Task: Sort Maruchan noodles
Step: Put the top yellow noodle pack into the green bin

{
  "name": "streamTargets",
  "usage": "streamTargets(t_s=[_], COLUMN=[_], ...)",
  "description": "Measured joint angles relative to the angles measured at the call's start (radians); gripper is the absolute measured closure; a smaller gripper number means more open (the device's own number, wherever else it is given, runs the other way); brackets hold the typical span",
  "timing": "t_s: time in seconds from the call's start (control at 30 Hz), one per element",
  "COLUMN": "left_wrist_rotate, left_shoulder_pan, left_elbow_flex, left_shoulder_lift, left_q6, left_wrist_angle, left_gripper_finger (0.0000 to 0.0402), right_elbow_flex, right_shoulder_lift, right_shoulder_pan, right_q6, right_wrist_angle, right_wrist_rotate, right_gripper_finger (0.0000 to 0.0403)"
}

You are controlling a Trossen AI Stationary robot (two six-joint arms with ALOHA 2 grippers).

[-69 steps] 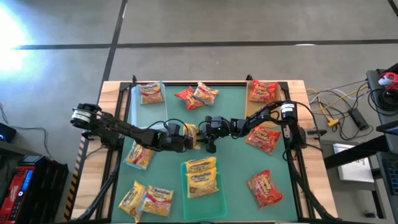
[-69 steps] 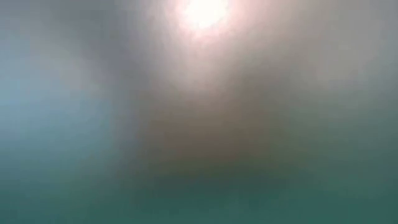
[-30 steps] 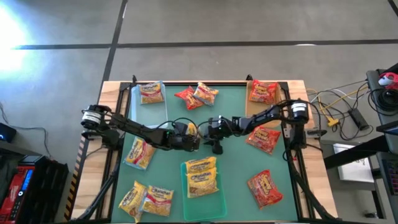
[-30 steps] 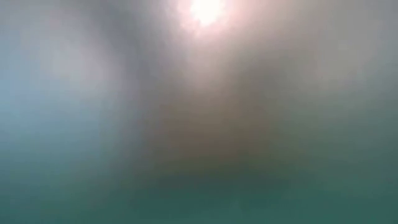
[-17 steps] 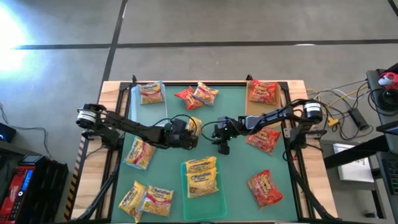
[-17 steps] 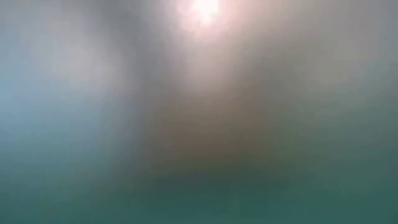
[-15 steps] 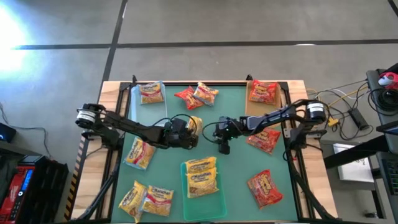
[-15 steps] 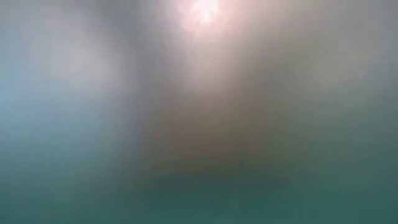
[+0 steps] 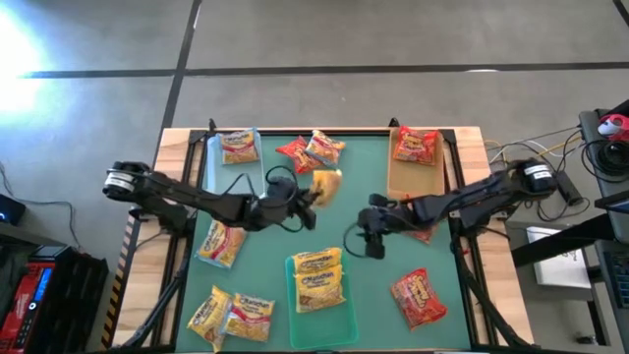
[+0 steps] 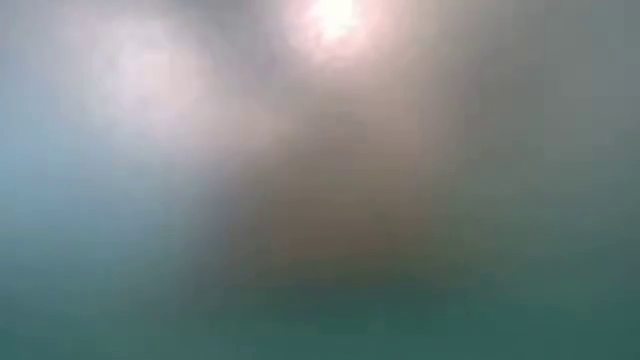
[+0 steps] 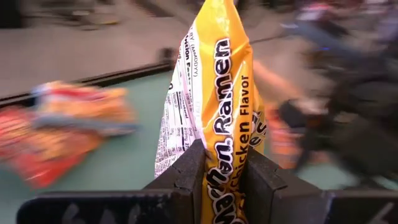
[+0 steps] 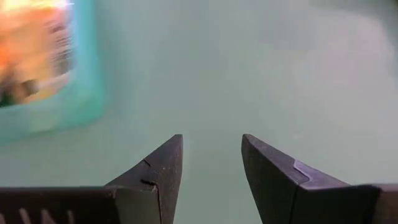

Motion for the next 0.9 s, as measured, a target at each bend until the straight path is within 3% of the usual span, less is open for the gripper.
streamTargets(t_s=[0.17, 0.5, 0.9], left_wrist_rotate=[0.188, 0.548, 0.546], left_shoulder_pan=[-0.079, -0.236, -0.317], left_elbow_flex=[0.001, 0.001, 0.003], left_shoulder_lift=[-0.02, -0.019, 0.058], left_q6=[0.082, 0.069, -0.251], left_wrist_angle=[0.071, 0.054, 0.009], left_gripper_finger=[0.0345, 0.0345, 0.0343], right_elbow_flex=[-0.063, -0.124, -0.147], right_shoulder_lift=[-0.063, -0.105, -0.104], right_shoulder_pan=[0.081, 0.134, 0.134], right_q6=[0.082, 0.183, 0.23], right_wrist_angle=[0.002, 0.007, 0.008], right_wrist_rotate=[0.001, 0.003, 0.002], right_gripper_finger=[0.0248, 0.0248, 0.0248])
